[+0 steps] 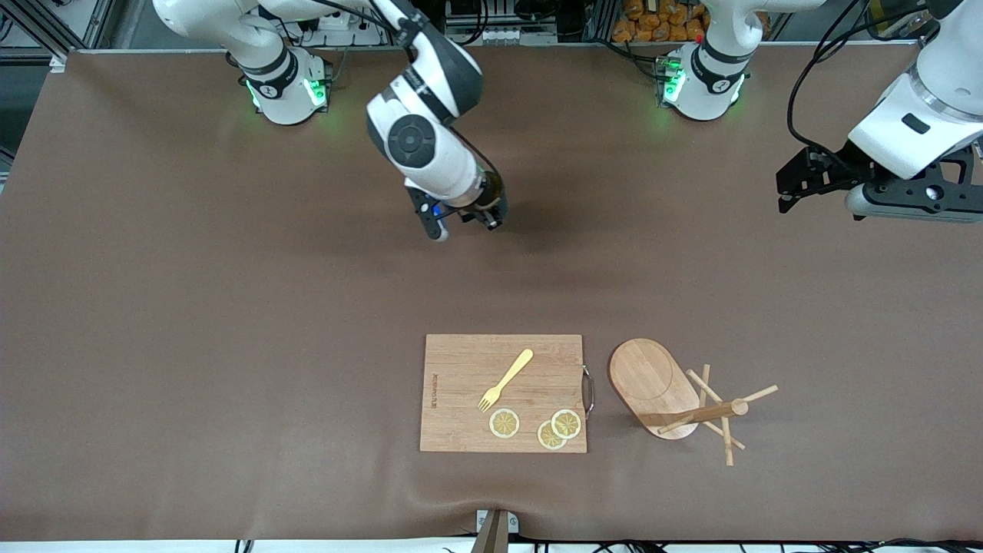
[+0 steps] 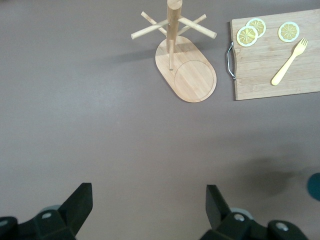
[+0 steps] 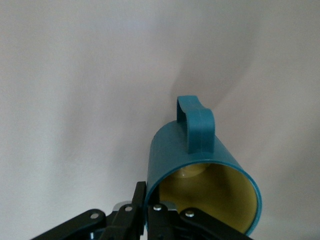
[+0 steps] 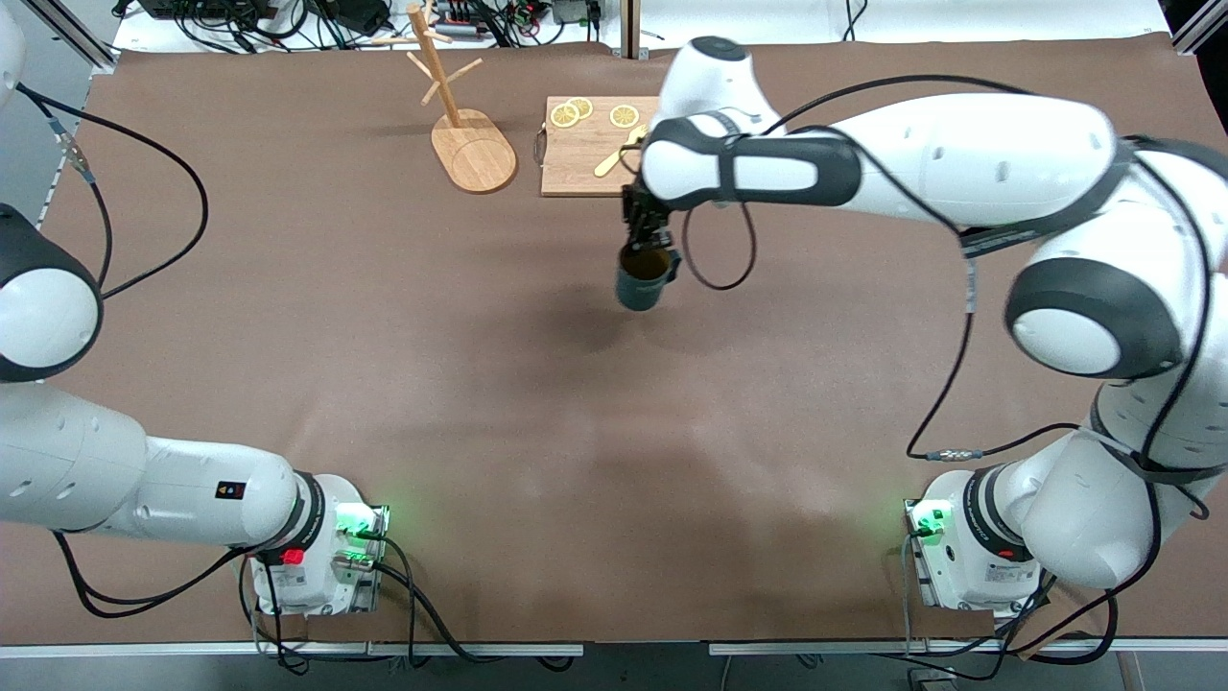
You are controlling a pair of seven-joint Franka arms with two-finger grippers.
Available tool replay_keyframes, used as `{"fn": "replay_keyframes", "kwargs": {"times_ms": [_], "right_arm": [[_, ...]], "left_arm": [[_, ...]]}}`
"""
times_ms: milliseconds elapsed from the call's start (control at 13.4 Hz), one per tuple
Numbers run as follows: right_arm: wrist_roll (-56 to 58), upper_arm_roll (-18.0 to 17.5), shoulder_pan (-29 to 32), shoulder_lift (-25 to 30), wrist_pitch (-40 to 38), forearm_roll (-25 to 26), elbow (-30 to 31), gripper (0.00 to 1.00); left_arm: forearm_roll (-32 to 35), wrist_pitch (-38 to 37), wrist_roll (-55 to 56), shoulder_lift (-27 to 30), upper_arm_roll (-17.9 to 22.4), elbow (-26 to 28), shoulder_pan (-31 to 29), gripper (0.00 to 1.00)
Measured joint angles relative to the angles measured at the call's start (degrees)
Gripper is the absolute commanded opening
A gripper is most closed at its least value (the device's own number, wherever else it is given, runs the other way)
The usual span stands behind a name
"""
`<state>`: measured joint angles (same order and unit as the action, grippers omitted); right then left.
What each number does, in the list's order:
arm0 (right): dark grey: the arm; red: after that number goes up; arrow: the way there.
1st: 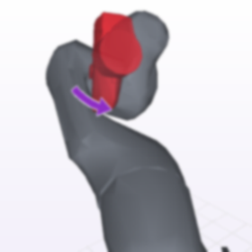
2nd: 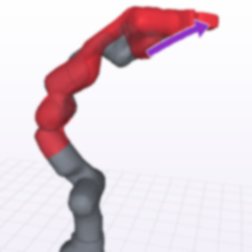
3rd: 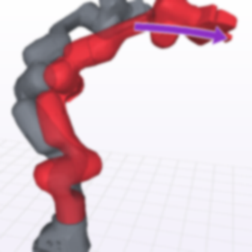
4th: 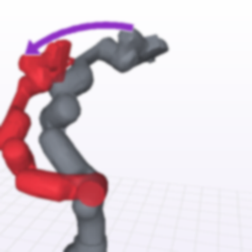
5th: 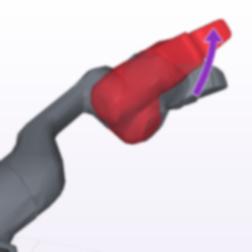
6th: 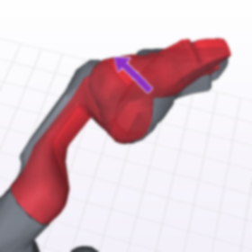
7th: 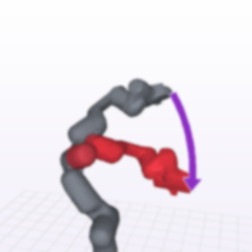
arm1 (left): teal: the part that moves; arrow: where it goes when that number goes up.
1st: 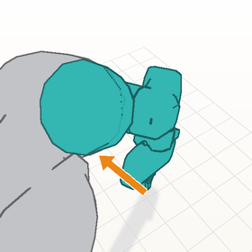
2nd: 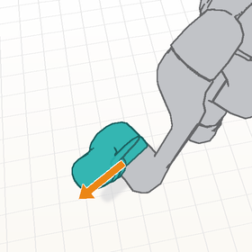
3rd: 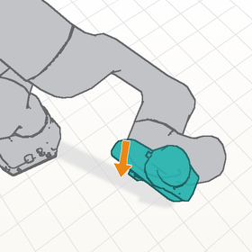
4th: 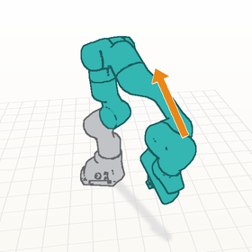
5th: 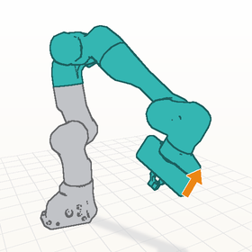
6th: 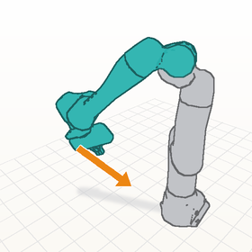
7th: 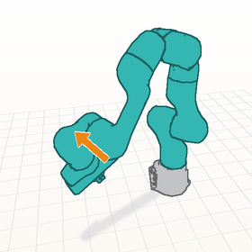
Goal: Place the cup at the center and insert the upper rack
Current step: 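Carry the mug to the table center and lower it with the right gripper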
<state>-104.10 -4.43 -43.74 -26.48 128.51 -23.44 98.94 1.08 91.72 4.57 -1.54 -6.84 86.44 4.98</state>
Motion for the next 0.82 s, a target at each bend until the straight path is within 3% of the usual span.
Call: {"fn": "replay_keyframes", "kwargs": {"times_ms": [299,823], "right_arm": [[-9.04,0.28,-2.62,-8.25,2.00,0.07,-8.79,0.00],[-9.93,0.56,-3.28,-12.09,4.69,0.52,-9.52,0.00]], "left_arm": [[0.00,0.01,0.00,0.00,0.01,0.00,-0.02,1.00],[0.00,0.02,0.00,-0.01,0.01,0.00,-0.05,1.00]]}}
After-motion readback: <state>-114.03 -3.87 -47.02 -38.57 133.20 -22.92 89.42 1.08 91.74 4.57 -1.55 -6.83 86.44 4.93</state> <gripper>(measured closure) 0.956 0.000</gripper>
